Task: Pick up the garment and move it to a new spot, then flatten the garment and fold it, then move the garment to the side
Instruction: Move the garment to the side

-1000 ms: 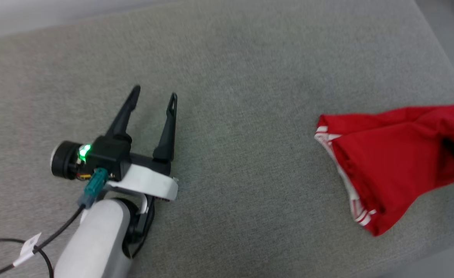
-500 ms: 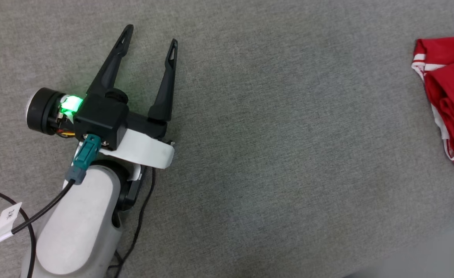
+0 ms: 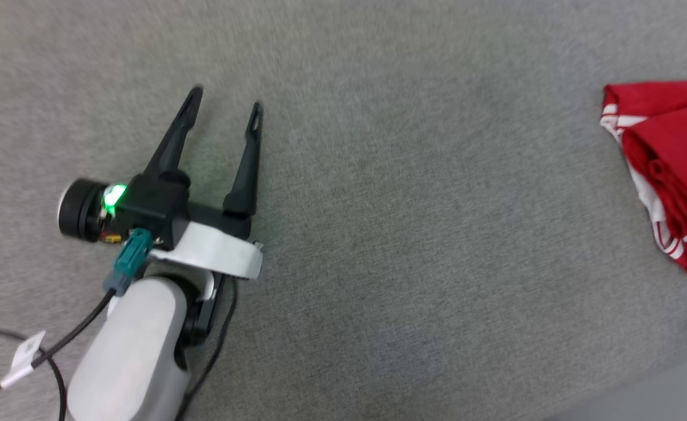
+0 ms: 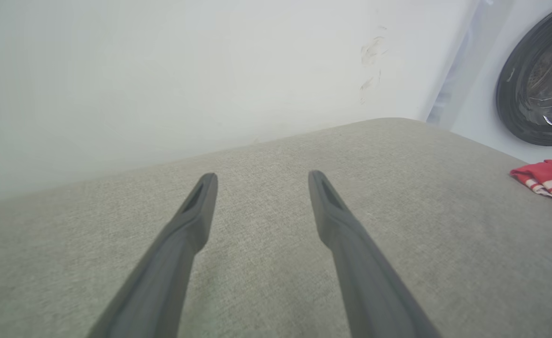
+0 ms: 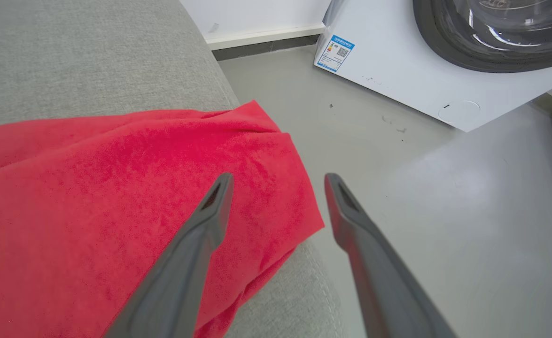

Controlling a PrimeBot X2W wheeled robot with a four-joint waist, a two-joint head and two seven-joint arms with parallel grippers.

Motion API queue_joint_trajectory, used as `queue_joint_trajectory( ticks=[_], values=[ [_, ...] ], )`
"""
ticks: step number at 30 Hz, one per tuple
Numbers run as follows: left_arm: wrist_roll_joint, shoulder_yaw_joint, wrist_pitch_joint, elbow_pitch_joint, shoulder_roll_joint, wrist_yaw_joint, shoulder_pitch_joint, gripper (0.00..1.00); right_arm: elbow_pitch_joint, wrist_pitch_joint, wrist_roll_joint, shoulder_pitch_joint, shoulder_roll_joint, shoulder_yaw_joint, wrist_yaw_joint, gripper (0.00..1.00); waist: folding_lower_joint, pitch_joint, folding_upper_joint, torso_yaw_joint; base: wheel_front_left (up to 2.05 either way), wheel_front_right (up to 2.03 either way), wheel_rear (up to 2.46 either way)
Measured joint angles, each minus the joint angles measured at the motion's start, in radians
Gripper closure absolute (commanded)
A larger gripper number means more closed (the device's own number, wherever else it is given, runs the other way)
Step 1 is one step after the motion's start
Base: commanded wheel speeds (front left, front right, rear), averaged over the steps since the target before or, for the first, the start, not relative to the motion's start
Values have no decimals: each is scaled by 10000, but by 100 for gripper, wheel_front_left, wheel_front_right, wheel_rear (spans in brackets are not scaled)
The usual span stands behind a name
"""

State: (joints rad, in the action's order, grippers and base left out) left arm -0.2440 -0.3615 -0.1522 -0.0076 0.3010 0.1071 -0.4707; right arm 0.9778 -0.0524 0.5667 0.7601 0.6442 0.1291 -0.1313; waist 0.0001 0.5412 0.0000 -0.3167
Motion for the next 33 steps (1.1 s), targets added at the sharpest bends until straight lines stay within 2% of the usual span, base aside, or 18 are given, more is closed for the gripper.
queue_joint_trajectory(
  ticks=[7, 14, 23, 33],
  values=[
    [-625, 337, -483, 581, -255, 318, 1206, 0, -1225, -291, -244, -1321, -111, 658, 0, 0, -1, -1495, 0, 143, 0, 0, 0],
    [-1141, 662, -769, 849, -401, 581, 2488, 0, -2681, -265, -443, -3100, -830, 709, 0, 0, -2, -2951, 0, 434, 0, 0, 0],
    [-1388, 817, -947, 1139, -533, 704, 3310, 0, -5051, -284, -1292, -4769, -2178, -90, 2, 0, -3, -4016, 0, 1423, 0, 0, 0],
    [-1369, 1212, -1066, 1570, -502, 790, 3903, 0, -8297, -77, -3012, -6594, -3756, -1229, 0, 0, -2, -4913, 0, 2633, 0, 0, 0]
  ],
)
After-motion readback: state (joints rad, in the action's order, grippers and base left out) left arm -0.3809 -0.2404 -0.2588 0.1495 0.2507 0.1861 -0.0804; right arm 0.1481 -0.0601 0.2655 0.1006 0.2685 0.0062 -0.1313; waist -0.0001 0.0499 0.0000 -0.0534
